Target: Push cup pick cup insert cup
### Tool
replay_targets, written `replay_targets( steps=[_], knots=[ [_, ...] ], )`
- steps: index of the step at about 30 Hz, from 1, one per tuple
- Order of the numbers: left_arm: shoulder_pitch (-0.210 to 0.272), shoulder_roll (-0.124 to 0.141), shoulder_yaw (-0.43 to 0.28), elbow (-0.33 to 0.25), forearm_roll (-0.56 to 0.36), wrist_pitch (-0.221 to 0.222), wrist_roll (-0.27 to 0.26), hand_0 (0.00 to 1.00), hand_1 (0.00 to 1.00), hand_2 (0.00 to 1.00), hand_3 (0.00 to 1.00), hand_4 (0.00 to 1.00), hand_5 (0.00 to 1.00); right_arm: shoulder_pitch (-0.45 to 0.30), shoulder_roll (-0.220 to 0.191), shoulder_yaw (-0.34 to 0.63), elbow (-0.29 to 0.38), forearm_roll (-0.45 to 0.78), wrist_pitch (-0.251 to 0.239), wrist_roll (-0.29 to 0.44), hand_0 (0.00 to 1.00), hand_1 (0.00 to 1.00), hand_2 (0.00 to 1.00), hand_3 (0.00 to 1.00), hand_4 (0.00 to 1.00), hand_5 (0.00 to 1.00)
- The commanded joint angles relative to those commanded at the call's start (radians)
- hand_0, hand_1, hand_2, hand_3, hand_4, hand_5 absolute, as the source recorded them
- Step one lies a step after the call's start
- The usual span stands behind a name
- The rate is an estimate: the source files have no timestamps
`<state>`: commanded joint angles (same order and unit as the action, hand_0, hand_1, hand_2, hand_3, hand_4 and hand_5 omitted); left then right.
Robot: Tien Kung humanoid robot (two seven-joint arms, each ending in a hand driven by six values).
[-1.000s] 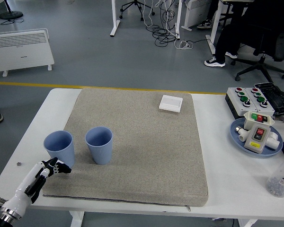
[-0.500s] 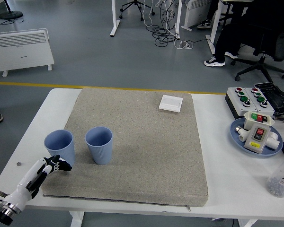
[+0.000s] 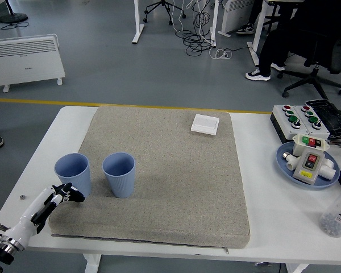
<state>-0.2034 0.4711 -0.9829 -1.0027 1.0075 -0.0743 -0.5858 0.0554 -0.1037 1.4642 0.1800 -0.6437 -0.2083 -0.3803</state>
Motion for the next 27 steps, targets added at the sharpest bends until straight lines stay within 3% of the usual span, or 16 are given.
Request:
replay_targets(
  steps=[27],
  knots=[
    [-0.139, 0.000, 0.100, 0.072, -0.085, -0.019, 0.014, 0.599, 0.556, 0.529, 0.477, 0.606, 0.996, 0.010, 0.001, -0.004, 0.000, 0.005, 0.001, 0.000, 0.677, 0.618, 0.650, 0.611, 0.148, 0.561]
  ],
)
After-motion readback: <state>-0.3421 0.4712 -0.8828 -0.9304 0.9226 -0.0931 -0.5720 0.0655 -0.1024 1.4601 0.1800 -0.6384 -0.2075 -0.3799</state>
